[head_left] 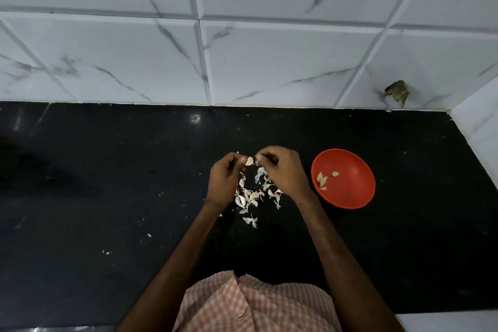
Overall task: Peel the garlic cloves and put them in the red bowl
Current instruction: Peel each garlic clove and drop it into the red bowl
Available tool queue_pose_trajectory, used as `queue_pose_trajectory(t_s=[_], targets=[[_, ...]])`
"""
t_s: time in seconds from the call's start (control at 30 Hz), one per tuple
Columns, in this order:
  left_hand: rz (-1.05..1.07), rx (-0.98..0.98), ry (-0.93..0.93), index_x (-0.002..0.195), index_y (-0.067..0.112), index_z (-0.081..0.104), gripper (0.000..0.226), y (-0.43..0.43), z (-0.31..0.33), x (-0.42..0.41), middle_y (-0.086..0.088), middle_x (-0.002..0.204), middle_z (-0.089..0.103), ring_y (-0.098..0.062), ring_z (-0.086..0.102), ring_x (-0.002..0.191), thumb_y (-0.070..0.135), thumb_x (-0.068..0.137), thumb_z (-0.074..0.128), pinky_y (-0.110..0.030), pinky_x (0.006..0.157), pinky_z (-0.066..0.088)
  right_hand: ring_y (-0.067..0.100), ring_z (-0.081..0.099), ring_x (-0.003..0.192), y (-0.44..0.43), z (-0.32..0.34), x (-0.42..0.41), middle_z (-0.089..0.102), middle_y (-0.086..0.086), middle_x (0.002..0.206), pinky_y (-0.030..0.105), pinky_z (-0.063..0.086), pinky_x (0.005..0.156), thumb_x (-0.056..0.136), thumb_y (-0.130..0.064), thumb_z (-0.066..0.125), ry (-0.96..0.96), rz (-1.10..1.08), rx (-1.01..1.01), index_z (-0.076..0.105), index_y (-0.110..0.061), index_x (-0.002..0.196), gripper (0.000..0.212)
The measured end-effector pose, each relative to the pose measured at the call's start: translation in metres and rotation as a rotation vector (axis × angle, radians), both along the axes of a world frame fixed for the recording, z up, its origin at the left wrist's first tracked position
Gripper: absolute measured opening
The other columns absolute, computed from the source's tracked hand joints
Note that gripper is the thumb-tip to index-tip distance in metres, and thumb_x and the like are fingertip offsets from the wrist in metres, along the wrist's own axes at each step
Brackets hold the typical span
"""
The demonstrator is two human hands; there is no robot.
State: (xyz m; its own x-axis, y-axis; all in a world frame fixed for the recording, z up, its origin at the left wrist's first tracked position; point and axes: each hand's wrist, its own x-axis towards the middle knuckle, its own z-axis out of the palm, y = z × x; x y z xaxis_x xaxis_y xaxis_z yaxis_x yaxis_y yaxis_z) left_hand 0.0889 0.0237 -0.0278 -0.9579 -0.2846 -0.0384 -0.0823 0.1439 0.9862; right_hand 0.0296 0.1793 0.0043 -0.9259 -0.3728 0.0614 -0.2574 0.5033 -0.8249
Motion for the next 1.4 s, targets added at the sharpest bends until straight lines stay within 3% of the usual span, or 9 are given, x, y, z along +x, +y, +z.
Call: queue_pose_trajectory(t_s=[0.1,0.27,0.37,0.5,0.67,0.87,1.1,1.23,1.4], targets=[[0.018,-0.059,-0.011,0.094,0.013,0.071,0.013,-0.003,-0.001,0.000,-0.005,0.084,0.071,-0.023,0.067,0.080,0.017,0.101,0.060,-0.039,0.073,0.054,0.015,0.071,0.067,-0.003,0.004,0.004,0.072,-0.001,0.079,0.036,0.062,0.063,0.095,-0.011,0.067,-0.071,0.025,-0.041,0.075,-0.010,0.096,0.008],[0.065,-0.026,-0.004,0.096,0.011,0.073,0.006,0.000,0.003,0.001,0.001,0.084,0.074,-0.010,0.071,0.079,0.014,0.096,0.067,-0.025,0.072,0.057,0.019,0.073,0.064,-0.007,0.001,0.009,0.073,0.001,0.075,0.043,0.063,0.062,0.093,-0.009,0.069,-0.110,0.003,-0.098,0.073,-0.008,0.092,0.004],[0.113,0.117,-0.003,0.098,0.010,0.072,0.007,0.002,0.003,0.001,-0.002,0.090,0.076,-0.016,0.073,0.084,0.012,0.091,0.073,-0.027,0.075,0.058,0.020,0.073,0.065,-0.009,0.001,0.012,0.073,0.003,0.075,0.042,0.064,0.062,0.092,-0.008,0.070,-0.152,-0.028,-0.142,0.072,-0.006,0.091,0.003],[0.114,0.261,-0.011,0.101,0.004,0.070,0.011,0.006,0.002,0.001,-0.007,0.086,0.072,-0.012,0.067,0.073,0.009,0.091,0.071,-0.022,0.064,0.052,0.018,0.073,0.069,-0.010,0.004,0.014,0.072,0.004,0.077,0.034,0.063,0.059,0.091,-0.009,0.073,-0.185,-0.028,-0.175,0.072,-0.006,0.091,0.004],[0.057,0.338,-0.001,0.087,0.010,0.072,0.010,-0.001,0.001,0.000,-0.016,0.087,0.068,-0.026,0.063,0.082,0.019,0.091,0.072,-0.040,0.078,0.054,0.018,0.073,0.071,-0.006,0.006,0.011,0.072,0.000,0.078,0.035,0.064,0.060,0.091,-0.008,0.071,-0.139,0.042,-0.112,0.074,-0.008,0.094,0.004],[-0.015,0.373,-0.069,0.083,0.001,0.064,0.015,-0.001,0.010,-0.001,0.005,0.061,0.062,0.001,0.053,0.050,0.006,0.097,0.062,-0.012,0.049,0.041,0.016,0.072,0.063,-0.003,0.002,0.008,0.073,0.000,0.072,0.038,0.063,0.060,0.091,-0.008,0.070,-0.084,0.107,-0.010,0.076,-0.009,0.092,0.006],[-0.049,0.444,-0.180,0.080,0.011,0.067,0.017,-0.004,0.009,0.000,-0.003,0.067,0.059,-0.004,0.046,0.048,0.019,0.096,0.066,-0.017,0.039,0.029,0.018,0.067,0.052,-0.009,-0.003,0.015,0.070,0.003,0.064,0.032,0.058,0.049,0.088,-0.008,0.072,-0.095,0.005,-0.143,0.075,-0.005,0.083,0.006],[-0.066,0.547,-0.247,0.095,0.004,0.068,0.031,-0.006,0.011,0.004,0.001,0.064,0.059,-0.002,0.044,0.045,0.034,0.087,0.067,-0.016,0.037,0.023,0.023,0.066,0.051,-0.013,-0.004,0.017,0.069,0.004,0.063,0.031,0.053,0.043,0.089,-0.015,0.073,-0.118,-0.009,-0.179,0.074,-0.009,0.083,0.009],[0.056,0.457,-0.093,0.109,0.005,0.065,0.022,0.004,0.011,0.004,-0.007,0.077,0.063,-0.008,0.052,0.052,0.020,0.093,0.067,-0.017,0.040,0.036,0.024,0.067,0.056,-0.014,-0.002,0.017,0.070,0.004,0.065,0.023,0.051,0.048,0.089,-0.010,0.072,-0.126,-0.043,-0.197,0.075,-0.008,0.083,0.007]])
